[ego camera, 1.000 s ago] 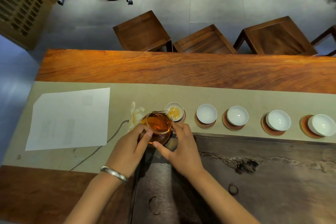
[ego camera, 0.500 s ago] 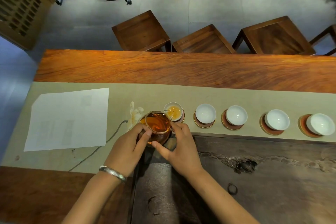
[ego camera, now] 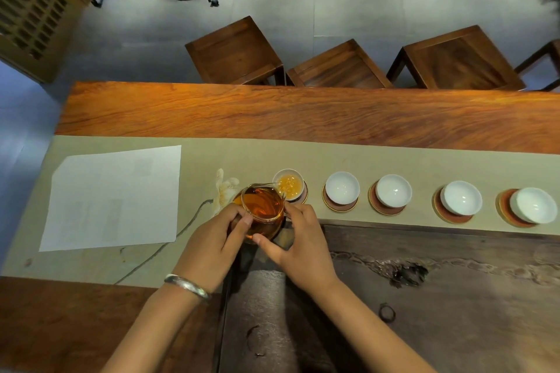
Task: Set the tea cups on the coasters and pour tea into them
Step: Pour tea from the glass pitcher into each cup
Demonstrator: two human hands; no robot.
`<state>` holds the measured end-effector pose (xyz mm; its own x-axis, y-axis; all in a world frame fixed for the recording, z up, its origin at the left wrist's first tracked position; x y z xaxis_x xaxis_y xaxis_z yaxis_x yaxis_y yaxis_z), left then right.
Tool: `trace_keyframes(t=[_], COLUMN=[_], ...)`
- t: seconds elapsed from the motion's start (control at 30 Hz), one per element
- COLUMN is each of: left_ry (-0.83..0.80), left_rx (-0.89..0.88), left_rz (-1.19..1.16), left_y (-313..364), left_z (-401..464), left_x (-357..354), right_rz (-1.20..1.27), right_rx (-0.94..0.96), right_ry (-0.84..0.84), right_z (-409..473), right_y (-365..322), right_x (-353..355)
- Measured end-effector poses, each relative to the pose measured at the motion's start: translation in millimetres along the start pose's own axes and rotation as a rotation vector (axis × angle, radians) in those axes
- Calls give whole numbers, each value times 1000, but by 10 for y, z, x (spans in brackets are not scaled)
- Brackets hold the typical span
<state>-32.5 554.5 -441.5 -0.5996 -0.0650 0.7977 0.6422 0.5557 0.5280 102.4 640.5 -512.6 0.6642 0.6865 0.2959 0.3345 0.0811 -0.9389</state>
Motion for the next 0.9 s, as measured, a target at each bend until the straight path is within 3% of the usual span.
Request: trace_keyframes(t=[0.9], left_ry=[0], left_rx=[-6], left_rz=[3], left_y=[0], left_z=[3], left_x=[13], right_rz=[2], right_rx=[5], right_ry=[10], right_z=[-1], right_y=[1], right_x=[-5])
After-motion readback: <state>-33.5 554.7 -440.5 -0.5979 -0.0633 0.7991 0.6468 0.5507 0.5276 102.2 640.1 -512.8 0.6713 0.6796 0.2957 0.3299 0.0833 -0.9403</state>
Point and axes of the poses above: each hand's wrist, its own z-axis towards the middle knuckle, its own x-axis out of the back of the hand, y = z × x, the point moved 1 cm from there along z, towards the middle knuckle, and after that the axes turned 11 degrees about z, right-handed, at the moved point
